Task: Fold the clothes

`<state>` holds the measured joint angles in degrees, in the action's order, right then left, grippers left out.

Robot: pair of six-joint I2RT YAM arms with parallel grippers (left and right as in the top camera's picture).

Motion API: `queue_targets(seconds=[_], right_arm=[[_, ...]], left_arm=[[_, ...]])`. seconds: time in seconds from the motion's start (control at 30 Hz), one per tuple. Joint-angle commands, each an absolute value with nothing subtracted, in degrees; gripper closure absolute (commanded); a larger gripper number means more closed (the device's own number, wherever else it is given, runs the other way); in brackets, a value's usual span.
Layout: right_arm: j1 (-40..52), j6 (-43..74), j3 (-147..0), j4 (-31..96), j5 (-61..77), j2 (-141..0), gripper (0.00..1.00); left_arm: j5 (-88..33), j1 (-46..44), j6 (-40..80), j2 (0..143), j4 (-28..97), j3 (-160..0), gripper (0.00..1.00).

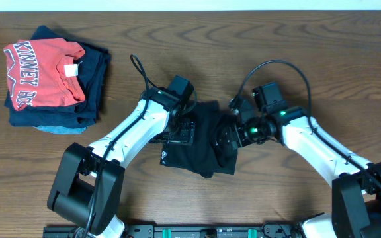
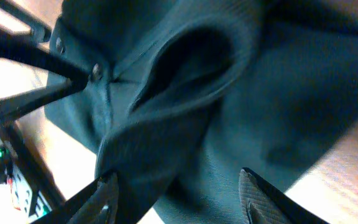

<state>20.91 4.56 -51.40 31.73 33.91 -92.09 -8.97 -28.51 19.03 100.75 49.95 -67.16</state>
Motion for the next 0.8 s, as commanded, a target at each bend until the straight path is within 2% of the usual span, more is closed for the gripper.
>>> queue_targets(seconds=[0.0,0.23,0.43,0.53,0.6,0.77], right_arm=[[22.5,4.6,-50.9,32.4,32.1,-92.3,0.38],[20.7,3.8,-51.0,34.1,31.5,-88.6,0.40],[20.5,4.7,-51.0,34.7,31.6,-81.7,0.26],[22.2,4.8,-50.9,34.9,31.2,-82.0,0.24],[23.9,7.3,-50.9,34.7,28.2,-83.4,0.27],[27.5,17.5,-50.9,34.7,13.1,-89.4,0.40]], left_arm=[[-8.5,-28.4,18.0,100.9,50.3,-66.8,0.19],[-8.5,-28.4,18.0,100.9,50.3,-66.8,0.19],[-8.5,-28.4,18.0,100.9,50.3,-66.8,0.19],[-8.5,-28.4,18.0,100.9,50.2,-66.8,0.19],[-8.5,-28.4,18.0,100.9,50.2,-66.8,0.19],[-8.5,-28.4,18.0,100.9,50.3,-66.8,0.19]])
